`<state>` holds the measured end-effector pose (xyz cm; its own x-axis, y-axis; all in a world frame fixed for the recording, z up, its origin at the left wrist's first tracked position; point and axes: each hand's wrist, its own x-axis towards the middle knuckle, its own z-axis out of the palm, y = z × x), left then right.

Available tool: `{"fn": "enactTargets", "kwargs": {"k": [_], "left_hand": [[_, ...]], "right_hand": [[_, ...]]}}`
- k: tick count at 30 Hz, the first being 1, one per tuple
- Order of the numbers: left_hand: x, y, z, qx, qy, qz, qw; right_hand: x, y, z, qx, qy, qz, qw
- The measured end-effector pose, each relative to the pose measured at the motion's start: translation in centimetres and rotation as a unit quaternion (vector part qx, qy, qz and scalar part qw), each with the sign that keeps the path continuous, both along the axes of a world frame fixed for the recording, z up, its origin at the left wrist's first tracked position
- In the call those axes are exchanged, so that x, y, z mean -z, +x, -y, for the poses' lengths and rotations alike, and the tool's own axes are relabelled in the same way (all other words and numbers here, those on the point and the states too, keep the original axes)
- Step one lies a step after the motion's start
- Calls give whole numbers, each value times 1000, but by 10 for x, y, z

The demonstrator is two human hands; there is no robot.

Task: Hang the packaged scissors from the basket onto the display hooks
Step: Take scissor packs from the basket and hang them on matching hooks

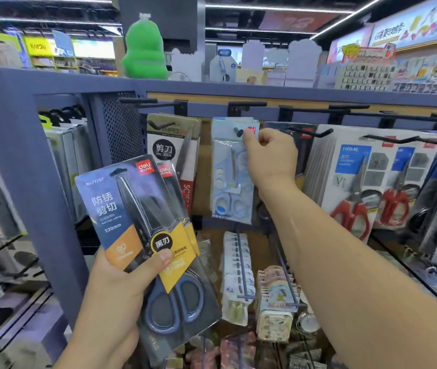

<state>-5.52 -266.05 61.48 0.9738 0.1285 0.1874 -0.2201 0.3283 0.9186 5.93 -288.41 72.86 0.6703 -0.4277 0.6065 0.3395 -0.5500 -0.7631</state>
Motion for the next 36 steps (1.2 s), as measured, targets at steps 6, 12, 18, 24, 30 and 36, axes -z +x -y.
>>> {"fn": "enactTargets", "kwargs": {"k": [6,12,18,24,30,36], "left_hand": [[-2,-4,-2,62,-38,19,997],[0,-9,-3,76,-75,-6,994],[-2,-11,0,66,-100,-7,993],[-2,-17,18,61,-91,-11,994],[-7,-28,41,94,-143,-96,981],[-7,-31,59,94,-128,-126,979]], "right_hand": [[6,0,5,38,-72,9,997],[43,-68,-21,-63,-78,133,986],[79,-136,-53,-326,-155,-166,918],[107,-148,-56,-271,-104,-118,950],[118,-166,-42,-233,35,-137,962],[134,-170,-28,-192,147,-124,962]]}}
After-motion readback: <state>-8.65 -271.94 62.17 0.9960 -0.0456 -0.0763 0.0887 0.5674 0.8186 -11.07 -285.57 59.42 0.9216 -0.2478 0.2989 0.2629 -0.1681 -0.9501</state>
